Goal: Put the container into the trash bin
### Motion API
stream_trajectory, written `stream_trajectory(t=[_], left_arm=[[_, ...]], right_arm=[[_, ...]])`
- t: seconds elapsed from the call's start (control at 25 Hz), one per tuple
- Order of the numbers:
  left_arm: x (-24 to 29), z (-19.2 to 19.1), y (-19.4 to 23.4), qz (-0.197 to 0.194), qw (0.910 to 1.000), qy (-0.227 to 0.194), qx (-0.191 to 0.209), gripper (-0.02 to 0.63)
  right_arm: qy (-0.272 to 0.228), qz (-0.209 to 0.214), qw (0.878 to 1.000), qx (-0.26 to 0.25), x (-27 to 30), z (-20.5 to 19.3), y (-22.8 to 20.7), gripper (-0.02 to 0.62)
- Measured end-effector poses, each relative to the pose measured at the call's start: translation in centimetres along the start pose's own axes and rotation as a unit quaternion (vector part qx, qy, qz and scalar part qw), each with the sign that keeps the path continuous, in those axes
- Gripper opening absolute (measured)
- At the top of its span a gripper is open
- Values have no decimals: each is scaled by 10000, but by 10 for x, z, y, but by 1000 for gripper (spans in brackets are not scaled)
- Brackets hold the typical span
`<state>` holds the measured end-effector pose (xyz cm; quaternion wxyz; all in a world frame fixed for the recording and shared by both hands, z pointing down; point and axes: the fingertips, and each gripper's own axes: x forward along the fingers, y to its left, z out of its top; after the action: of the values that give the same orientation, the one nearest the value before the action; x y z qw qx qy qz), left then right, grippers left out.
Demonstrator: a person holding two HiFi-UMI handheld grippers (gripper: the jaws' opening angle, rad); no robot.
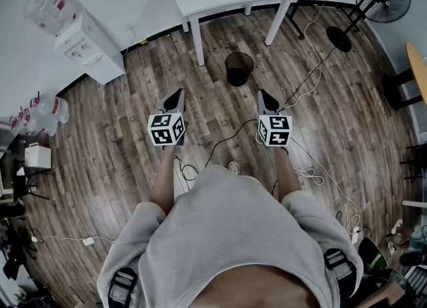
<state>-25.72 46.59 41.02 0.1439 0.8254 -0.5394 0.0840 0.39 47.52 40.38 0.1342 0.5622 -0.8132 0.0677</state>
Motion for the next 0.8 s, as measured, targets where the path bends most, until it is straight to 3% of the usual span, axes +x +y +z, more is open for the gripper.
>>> stream_trajectory(t=[0.36, 0.56, 0.64, 0.8], left_arm=[[6, -1, -8, 10, 10000, 27, -51, 9], [8, -4, -16, 18, 10000, 54, -47, 9], [9, -4, -22, -9, 10000, 51, -43, 9], [16, -3, -34, -64, 10000, 52, -12, 9]], right_arm=[[60, 94, 9999, 15, 2, -5, -6, 14], [-105, 438, 9988, 188, 1, -3, -5, 22], [-140, 574, 9980, 209, 1, -3, -4, 162], [-67, 600, 9981, 116, 3, -7, -9, 178]])
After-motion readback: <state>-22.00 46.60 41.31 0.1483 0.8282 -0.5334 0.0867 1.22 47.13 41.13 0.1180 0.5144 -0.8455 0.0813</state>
